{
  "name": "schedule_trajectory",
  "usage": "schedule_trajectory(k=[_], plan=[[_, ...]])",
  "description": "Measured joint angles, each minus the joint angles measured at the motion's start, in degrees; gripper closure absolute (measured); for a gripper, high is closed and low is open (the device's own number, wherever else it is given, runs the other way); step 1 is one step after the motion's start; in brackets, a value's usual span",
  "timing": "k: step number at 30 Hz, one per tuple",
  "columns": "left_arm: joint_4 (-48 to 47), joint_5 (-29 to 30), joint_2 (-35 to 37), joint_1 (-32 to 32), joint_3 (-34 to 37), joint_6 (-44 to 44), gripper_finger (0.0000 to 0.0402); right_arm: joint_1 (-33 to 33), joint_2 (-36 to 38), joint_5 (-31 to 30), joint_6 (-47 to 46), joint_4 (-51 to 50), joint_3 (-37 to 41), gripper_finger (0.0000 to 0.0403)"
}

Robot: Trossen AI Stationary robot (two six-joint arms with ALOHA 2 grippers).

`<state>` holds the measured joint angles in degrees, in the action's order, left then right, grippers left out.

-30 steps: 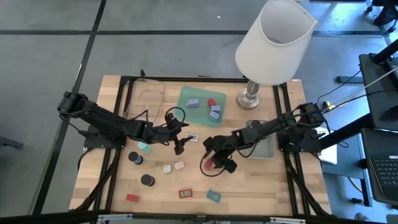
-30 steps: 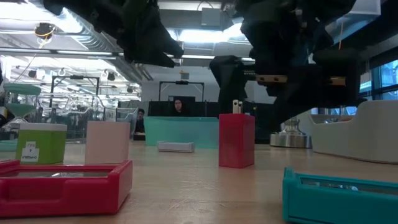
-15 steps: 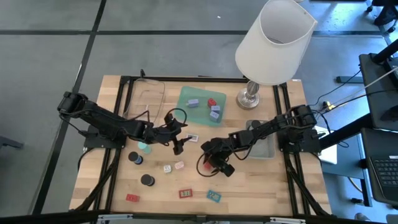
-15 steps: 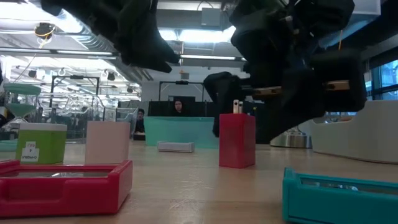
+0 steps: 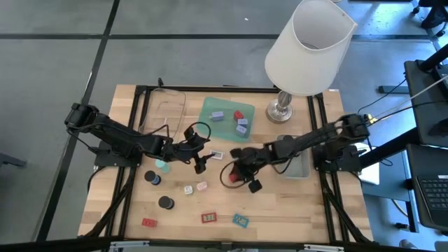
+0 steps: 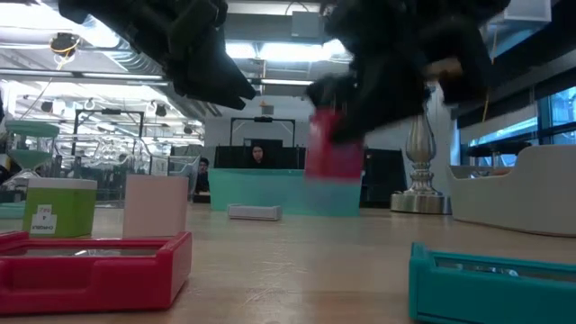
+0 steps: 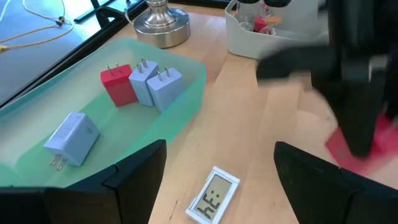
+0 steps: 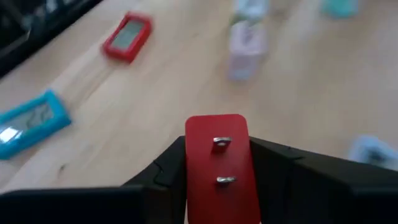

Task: Pick & Place Office items
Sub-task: Put the right red charger adapter into the green bin

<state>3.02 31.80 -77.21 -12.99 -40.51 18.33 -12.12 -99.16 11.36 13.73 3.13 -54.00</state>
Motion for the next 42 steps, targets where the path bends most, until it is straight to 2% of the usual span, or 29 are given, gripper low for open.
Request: schedule_trajectory(k=[3,7,10,15,17,21,35,42], plan=[[-0.1,0.3,0.0,0.0,0.0,0.0,0.0107,1.7,4.9,-4.8,-2.9,-0.7,0.0,0.0284],[-0.1,2.2,0.0,0.1,0.0,0.0,0.0107,5.2,8.7,-18.3,-8.6,2.8,0.0,0.0284],[-0.1,4.2,0.0,0.5,0.0,0.0,0.0107,8.6,8.4,-25.8,-15.4,4.8,0.0,0.0284],[-0.1,4.7,0.0,1.9,0.0,0.0,0.0107,14.1,4.9,-33.5,-25.7,4.9,0.0,0.0284],[-0.1,4.7,0.0,2.3,0.0,0.0,0.0107,15.7,3.8,-34.1,-30.2,5.7,0.0,0.0283],[-0.1,4.7,0.0,2.4,0.0,0.0,0.0107,18.0,1.8,-31.4,-35.6,6.5,0.0,0.0278],[-0.3,4.6,0.0,2.3,0.0,-0.5,0.0107,18.3,-6.2,-31.1,-37.1,8.7,0.0,0.0276],[-0.3,4.4,0.0,2.3,0.0,-0.5,0.0107,18.3,-5.9,-26.5,-37.5,4.7,-0.1,0.0276]])
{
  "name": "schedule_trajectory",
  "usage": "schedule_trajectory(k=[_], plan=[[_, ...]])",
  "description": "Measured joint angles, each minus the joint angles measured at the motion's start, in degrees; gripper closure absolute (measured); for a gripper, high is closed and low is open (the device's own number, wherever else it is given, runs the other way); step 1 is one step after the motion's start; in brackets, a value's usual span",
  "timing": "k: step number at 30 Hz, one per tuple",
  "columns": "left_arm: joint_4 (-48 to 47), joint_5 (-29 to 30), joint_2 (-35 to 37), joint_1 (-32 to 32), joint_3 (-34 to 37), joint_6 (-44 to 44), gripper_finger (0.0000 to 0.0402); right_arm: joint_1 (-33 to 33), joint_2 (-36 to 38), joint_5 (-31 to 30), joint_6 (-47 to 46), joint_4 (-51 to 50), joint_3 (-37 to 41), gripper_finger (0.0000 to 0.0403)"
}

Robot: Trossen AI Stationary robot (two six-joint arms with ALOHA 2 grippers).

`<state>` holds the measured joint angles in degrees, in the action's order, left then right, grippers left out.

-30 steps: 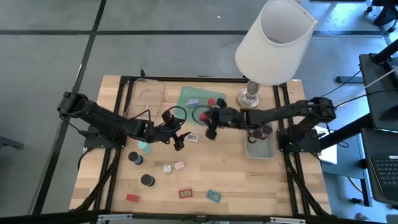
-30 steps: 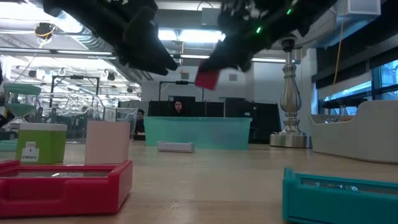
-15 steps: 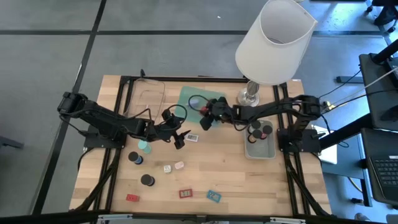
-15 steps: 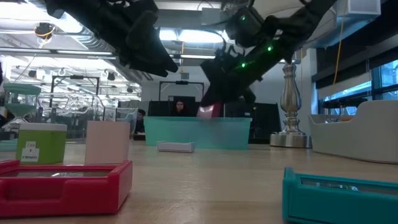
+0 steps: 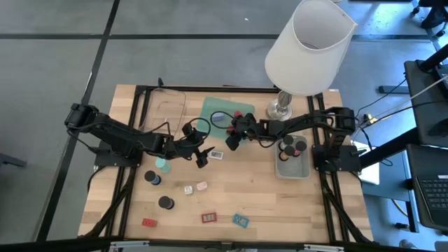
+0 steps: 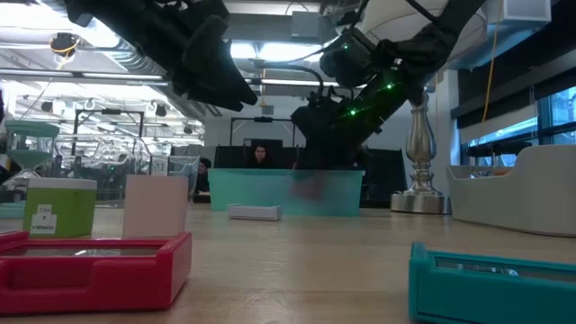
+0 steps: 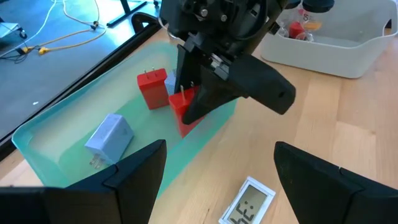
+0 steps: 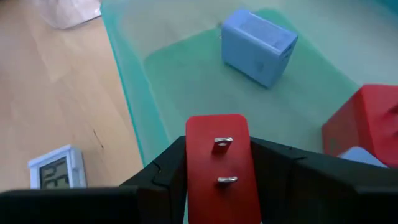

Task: Pick & Place Office items
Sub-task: Put the right red charger adapter into the green bin

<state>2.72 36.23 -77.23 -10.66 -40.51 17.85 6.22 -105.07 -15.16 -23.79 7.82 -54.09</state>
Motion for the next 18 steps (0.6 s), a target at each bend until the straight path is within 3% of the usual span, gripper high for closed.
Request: schedule_trajectory(k=[18], plan=[[0.0,0.0,0.0,0.0,0.0,0.0,0.0107,-0.1,0.1,-0.7,-0.7,-3.3,0.0,0.0272]])
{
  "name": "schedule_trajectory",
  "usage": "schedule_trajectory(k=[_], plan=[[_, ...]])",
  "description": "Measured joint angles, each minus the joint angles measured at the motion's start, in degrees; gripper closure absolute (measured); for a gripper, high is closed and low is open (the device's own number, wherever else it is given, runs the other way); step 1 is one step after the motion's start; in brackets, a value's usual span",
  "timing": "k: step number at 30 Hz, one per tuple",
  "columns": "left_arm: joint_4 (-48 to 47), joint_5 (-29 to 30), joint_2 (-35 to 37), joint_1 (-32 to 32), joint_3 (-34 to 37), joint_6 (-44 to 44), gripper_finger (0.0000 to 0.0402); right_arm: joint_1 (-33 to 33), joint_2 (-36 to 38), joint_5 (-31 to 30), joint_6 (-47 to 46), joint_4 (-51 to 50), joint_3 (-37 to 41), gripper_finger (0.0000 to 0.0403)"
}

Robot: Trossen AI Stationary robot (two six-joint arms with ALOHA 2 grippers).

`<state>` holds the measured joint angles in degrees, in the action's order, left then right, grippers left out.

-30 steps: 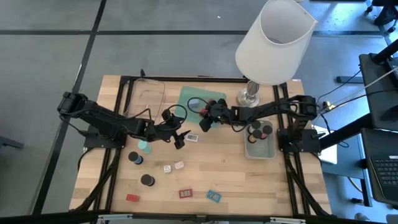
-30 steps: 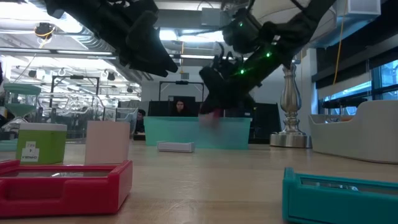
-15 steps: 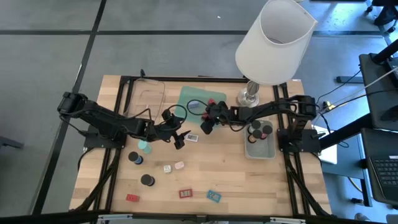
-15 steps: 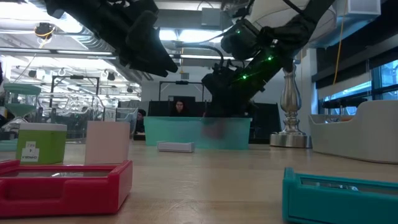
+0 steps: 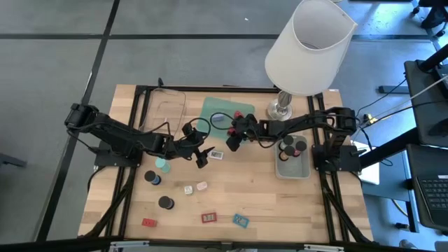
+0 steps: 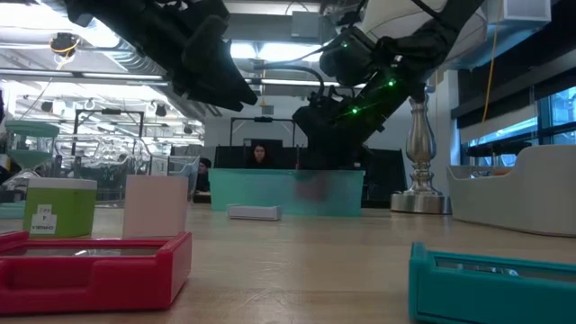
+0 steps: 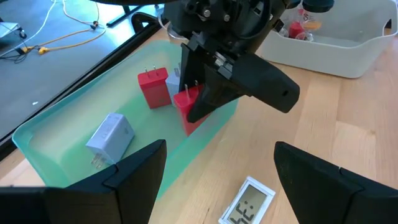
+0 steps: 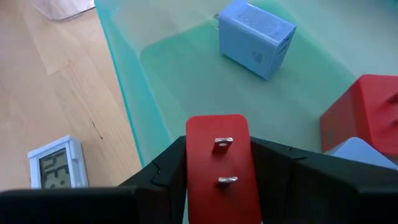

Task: Pick & Place Office items
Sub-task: Put the right red charger adapter into the green bin, then put the white charger adapter into the green bin

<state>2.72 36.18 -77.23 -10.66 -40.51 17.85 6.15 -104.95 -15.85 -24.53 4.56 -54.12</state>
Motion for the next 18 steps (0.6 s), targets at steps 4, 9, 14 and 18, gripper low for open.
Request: schedule_trajectory(k=[4,9,14,18], plan=[[0.0,0.0,0.0,0.0,0.0,0.0,0.0107,0.0,-0.1,0.0,1.0,2.0,0.1,0.0246],[0.0,0.0,0.0,0.0,0.0,0.0,0.0107,0.1,-0.2,-0.5,2.0,3.1,0.2,0.0196],[0.0,0.0,0.0,0.0,0.0,0.0,0.0107,0.1,0.2,-3.2,3.0,2.9,0.2,0.0154],[-0.3,-2.5,0.0,0.0,0.0,0.0,0.0107,0.6,4.4,-2.0,3.3,-0.1,0.5,0.0134]])
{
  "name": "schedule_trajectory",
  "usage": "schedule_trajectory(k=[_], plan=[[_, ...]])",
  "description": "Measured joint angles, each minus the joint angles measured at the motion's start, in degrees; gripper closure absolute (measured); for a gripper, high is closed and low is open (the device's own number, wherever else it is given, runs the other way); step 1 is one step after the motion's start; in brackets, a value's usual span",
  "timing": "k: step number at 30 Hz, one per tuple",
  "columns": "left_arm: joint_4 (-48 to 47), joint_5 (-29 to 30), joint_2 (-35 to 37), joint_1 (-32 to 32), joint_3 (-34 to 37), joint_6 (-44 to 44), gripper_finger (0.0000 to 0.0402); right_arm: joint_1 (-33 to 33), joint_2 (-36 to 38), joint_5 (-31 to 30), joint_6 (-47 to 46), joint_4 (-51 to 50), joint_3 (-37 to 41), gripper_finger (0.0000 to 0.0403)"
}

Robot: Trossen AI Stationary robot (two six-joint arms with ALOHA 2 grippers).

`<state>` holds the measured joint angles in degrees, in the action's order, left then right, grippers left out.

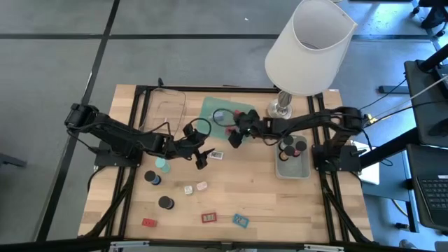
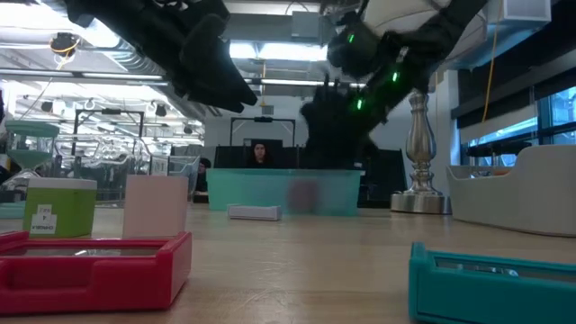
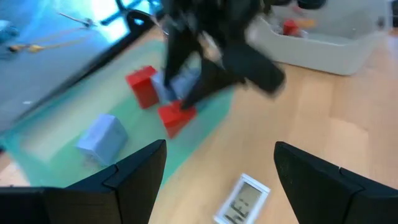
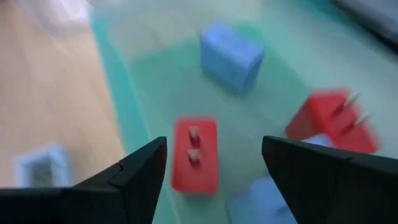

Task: Pick & Place Office items
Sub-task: Put the white charger adapter into the green bin

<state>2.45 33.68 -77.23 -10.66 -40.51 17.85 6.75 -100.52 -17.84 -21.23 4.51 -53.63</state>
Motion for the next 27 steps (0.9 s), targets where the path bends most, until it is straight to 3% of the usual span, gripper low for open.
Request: schedule_trajectory(k=[7,11,19,27], plan=[[-2.4,-16.4,0.0,-0.3,0.0,4.4,0.0107,-0.8,10.3,0.9,0.5,-6.5,-0.2,0.0127],[-2.3,-23.6,0.0,-4.4,0.0,4.2,0.0107,-2.5,14.1,0.9,0.5,-9.2,-0.3,0.0126],[-2.7,-16.5,-0.2,-14.0,0.0,10.4,0.0107,-6.9,16.5,0.8,0.7,-10.1,-0.3,0.0126],[-2.8,-11.0,-5.4,-15.7,0.0,16.5,0.0107,-10.8,16.5,-2.1,-3.4,-12.3,-0.3,0.0126]])
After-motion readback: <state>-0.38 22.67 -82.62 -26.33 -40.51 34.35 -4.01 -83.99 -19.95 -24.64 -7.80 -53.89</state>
